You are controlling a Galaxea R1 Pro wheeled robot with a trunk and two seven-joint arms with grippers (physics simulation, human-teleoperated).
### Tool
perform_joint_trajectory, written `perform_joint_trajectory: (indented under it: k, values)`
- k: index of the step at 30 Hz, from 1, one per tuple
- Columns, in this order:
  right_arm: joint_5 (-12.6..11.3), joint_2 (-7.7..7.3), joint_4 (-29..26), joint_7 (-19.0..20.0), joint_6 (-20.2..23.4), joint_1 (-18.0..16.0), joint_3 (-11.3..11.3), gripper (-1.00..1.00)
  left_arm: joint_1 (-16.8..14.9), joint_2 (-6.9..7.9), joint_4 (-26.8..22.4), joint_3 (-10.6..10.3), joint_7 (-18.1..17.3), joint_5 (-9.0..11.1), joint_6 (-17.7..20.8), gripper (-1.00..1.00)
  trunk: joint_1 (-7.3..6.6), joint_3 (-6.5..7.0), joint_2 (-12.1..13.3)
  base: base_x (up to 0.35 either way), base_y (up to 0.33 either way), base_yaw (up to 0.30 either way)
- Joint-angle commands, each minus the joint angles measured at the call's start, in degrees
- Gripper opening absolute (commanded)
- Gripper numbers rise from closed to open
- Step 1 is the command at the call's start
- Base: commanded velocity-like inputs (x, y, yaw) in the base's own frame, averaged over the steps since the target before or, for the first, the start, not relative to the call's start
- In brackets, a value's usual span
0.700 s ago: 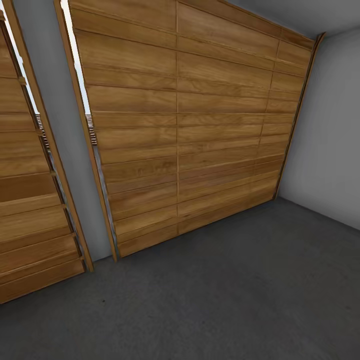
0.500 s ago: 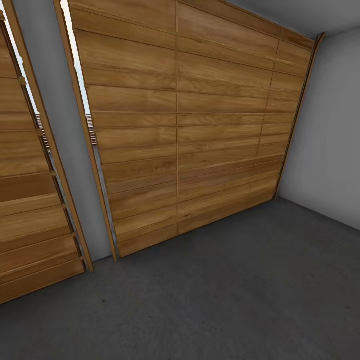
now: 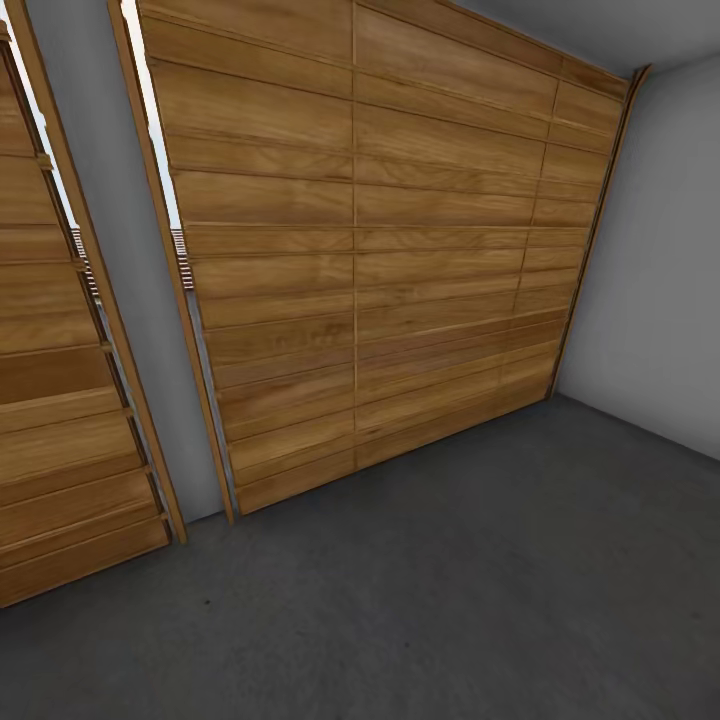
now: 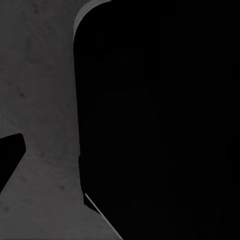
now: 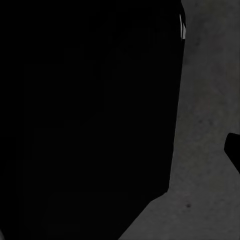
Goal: Move the two storage containers from the living room to the garage. In the garage, place one container on the floor and stack the other container on top of it (either order is fine).
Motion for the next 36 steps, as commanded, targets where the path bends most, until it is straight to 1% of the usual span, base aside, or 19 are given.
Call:
perform_joint_trajectory:
  k: [1, 8, 17, 18, 36]
  values:
    - [0.05, 0.00, -0.01, -0.01, 0.01, 0.00, -0.02, 1.00, 0.04, 0.00, -0.11, 0.00, 0.03, 0.00, -0.02, 1.00, 0.00, -0.03, -0.02, 0.000, 0.000, 0.000]
    - [-0.02, 0.01, -0.01, -0.01, -0.07, 0.00, -0.09, 1.00, 0.04, -0.02, -0.12, 0.01, 0.01, 0.01, -0.02, 1.00, 0.00, -0.03, -0.02, 0.000, 0.000, 0.000]
    - [-0.02, 0.01, -0.01, -0.43, -2.89, 0.00, -0.02, 1.00, 0.03, 0.06, -0.11, 0.01, 0.01, 0.01, -0.02, 1.00, 0.00, -0.03, -0.02, 0.000, 0.000, -0.109]
    - [-0.02, 0.01, -0.01, -0.47, -3.69, 0.00, -0.02, 1.00, 0.05, 0.06, -0.11, 0.01, 0.00, 0.01, -0.02, 1.00, 0.00, -0.03, -0.02, 0.000, 0.000, -0.147]
    - [-0.03, 0.01, -0.01, -0.55, -3.87, 0.00, 0.01, 1.00, 0.03, -0.02, -0.16, 0.05, -0.01, 0.09, -0.10, 1.00, 0.00, -0.03, -0.02, 0.000, 0.000, -0.020]
